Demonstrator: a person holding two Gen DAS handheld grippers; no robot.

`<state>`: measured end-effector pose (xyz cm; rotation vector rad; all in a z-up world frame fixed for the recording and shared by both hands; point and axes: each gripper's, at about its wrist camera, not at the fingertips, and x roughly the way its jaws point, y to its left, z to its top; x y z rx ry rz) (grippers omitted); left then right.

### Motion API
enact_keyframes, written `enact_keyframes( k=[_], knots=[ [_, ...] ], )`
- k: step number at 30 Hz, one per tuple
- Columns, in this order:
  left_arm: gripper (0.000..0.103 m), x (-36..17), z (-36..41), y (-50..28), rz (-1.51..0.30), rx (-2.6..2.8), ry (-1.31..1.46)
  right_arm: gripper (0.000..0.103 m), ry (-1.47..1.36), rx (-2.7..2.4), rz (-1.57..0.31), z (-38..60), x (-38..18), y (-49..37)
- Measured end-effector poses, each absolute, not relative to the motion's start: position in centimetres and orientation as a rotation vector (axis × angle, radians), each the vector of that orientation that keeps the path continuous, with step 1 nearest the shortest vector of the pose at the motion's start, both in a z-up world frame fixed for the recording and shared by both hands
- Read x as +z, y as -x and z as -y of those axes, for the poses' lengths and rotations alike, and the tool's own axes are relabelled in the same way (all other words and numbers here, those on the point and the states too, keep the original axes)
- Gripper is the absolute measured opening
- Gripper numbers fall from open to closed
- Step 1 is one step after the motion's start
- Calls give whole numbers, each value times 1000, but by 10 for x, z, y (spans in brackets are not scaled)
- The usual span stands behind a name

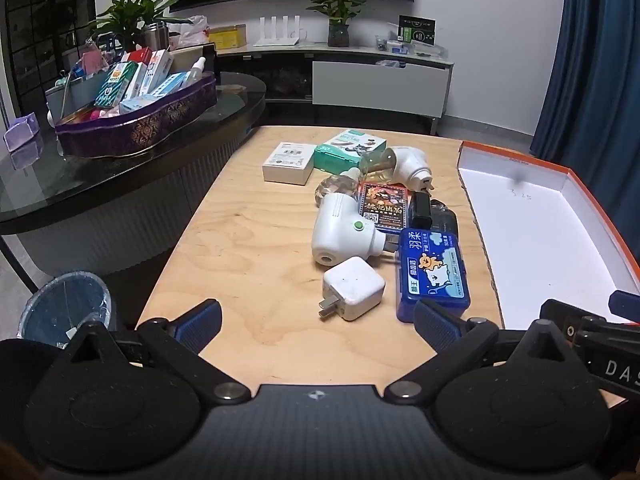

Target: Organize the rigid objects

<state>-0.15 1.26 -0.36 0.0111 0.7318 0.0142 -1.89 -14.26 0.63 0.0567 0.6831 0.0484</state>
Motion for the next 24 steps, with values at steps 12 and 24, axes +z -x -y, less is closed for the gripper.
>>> enact_keyframes(
  k=[12,24],
  knots=[
    [103,-7,-23,0,-740,30,21,94,-59,61,-692,140,6,20],
    [103,-9,-24,-1,-747,22,21,94,-52,81,-698,136,5,22]
  ],
)
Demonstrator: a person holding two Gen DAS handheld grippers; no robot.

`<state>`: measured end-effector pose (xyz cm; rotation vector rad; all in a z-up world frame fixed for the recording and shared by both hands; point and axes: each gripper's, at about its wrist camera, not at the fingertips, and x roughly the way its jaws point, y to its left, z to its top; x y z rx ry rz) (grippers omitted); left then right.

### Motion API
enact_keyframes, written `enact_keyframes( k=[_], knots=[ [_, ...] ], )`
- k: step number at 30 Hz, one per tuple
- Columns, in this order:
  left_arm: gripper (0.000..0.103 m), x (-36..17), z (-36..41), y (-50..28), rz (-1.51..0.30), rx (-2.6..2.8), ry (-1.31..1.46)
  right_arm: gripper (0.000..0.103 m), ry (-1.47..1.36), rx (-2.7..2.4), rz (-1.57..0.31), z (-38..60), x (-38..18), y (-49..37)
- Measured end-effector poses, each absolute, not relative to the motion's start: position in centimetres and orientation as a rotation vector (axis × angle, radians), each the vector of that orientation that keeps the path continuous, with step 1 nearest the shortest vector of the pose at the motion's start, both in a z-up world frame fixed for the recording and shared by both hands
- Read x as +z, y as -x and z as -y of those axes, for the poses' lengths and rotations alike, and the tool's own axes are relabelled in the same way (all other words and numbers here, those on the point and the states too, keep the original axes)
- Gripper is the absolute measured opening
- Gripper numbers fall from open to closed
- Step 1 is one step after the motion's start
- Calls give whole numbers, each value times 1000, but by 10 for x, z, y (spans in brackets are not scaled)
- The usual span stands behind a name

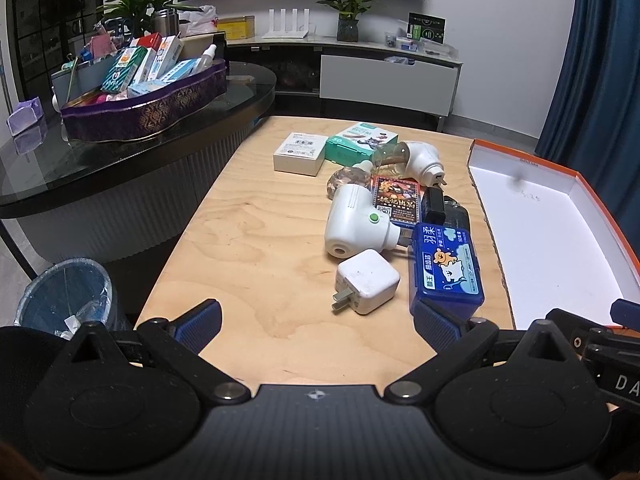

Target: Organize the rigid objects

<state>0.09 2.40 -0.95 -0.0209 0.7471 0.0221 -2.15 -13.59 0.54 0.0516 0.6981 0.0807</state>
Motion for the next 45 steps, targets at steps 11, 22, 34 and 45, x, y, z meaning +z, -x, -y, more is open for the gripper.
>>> enact_keyframes(
  k=[11,22,34,45],
  knots=[
    [103,-11,-22,-1,-745,22,13,94,-43,88,-708,134,4,20],
    [103,-11,-23,-2,-745,20,8,94,-36,89,-710,131,2,19],
    [103,-11,-22,-4,-746,18,-1,94,-30,99,-718,129,1,18],
    [103,-13,-22,-4,-749,11,-6,94,-26,103,-729,127,-1,17]
  ],
)
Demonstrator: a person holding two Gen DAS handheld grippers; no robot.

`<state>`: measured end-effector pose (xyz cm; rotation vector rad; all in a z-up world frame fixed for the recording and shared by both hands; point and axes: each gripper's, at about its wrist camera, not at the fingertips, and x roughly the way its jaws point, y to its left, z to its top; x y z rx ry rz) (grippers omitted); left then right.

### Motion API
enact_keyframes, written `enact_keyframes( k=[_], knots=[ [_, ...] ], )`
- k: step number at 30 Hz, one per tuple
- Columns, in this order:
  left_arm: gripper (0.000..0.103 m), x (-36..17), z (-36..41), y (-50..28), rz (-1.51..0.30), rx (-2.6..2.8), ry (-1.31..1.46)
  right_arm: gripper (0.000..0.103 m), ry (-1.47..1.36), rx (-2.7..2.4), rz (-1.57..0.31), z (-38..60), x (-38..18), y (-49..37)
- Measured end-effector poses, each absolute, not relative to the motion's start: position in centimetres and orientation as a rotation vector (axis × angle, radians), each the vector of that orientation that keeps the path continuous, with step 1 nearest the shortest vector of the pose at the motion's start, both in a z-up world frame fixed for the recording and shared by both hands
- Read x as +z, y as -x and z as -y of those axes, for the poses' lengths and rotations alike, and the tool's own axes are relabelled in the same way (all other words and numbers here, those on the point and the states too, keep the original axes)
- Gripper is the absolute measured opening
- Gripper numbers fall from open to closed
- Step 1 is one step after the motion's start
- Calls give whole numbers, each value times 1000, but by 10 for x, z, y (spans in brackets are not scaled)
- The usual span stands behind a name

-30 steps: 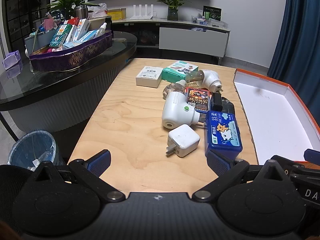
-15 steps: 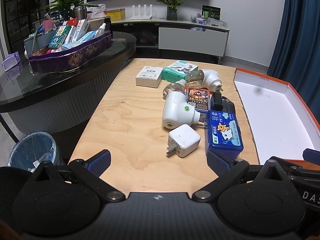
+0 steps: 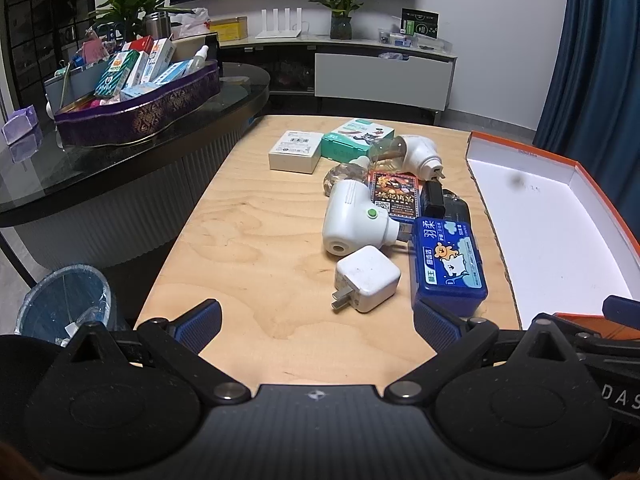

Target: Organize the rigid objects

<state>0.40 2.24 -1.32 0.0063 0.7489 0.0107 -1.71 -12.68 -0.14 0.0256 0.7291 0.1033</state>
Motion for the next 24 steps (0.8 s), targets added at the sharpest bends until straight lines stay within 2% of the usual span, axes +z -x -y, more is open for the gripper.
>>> enact_keyframes(
  k=[12,19,24],
  knots=[
    [103,-20,-22,-7,-743,-17,-19,94,-28,101,-733,126,-4,17],
    [103,-36,-22,-31,-691,-157,-130,94,-38,94,-732,129,-8,14],
    [93,-49,-18,-51,-673,-249,-233,94,-34,77,-728,133,-10,8]
  ],
)
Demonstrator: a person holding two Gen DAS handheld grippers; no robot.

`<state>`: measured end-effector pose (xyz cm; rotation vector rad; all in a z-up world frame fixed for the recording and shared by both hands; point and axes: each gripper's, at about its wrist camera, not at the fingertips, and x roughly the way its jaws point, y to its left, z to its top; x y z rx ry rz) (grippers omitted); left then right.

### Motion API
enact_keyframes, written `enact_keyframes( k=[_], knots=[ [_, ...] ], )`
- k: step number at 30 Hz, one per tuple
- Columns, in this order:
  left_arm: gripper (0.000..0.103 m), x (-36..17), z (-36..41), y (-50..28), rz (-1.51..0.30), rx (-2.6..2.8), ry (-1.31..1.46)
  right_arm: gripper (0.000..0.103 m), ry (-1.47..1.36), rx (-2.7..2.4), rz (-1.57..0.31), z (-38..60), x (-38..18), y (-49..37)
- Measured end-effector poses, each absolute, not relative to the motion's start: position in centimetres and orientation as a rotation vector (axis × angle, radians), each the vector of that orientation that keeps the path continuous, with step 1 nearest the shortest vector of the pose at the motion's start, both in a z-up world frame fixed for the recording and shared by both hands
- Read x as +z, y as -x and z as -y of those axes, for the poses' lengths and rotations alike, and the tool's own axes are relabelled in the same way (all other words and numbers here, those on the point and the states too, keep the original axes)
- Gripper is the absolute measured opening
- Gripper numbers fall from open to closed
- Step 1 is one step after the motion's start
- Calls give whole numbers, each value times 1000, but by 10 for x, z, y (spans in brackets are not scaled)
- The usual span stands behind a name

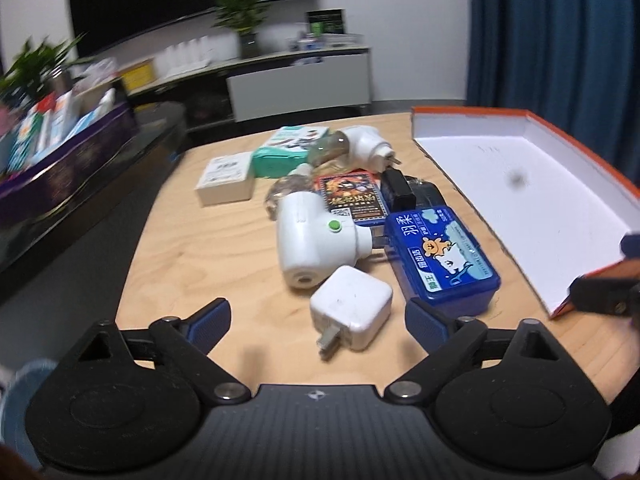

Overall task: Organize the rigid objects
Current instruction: 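Grasp the white square charger with the left gripper while the right gripper grasps the blue tin, then lift the white charger and blue tin and carry both over the orange box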

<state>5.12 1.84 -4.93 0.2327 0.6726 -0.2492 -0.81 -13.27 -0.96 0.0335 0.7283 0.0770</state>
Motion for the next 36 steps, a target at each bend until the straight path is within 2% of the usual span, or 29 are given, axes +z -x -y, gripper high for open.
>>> enact_keyframes(
  k=[4,6,9,11,13,19,30,31,32,36],
  knots=[
    [80,-59,-19,-67,-715,-309,-243,94,-37,60,-729,137,-12,2],
    [67,-63,-17,-72,-740,-342,-222,94,-46,58,-729,139,-13,-3],
    [61,-68,-16,-75,-754,-371,-185,94,-56,64,-739,140,-14,-11],
    [48,-67,-17,-74,-749,-356,-162,94,-62,80,-746,138,-13,-16],
    [43,-66,-19,-73,-749,-342,-128,94,-75,113,-758,134,-11,-24],
    [43,-58,-30,-58,-722,-231,-105,94,-111,162,-813,110,-13,-55],
    [43,-48,-56,-61,-688,-121,-13,95,-15,106,-926,61,-42,-105],
    [43,-48,-56,-61,-686,-123,-13,89,-21,113,-932,61,-45,-106],
    [43,-48,-55,-60,-682,-126,-18,77,-37,127,-929,63,-47,-105],
    [43,-46,-52,-57,-666,-144,-13,75,-67,144,-911,77,-42,-96]
  ],
)
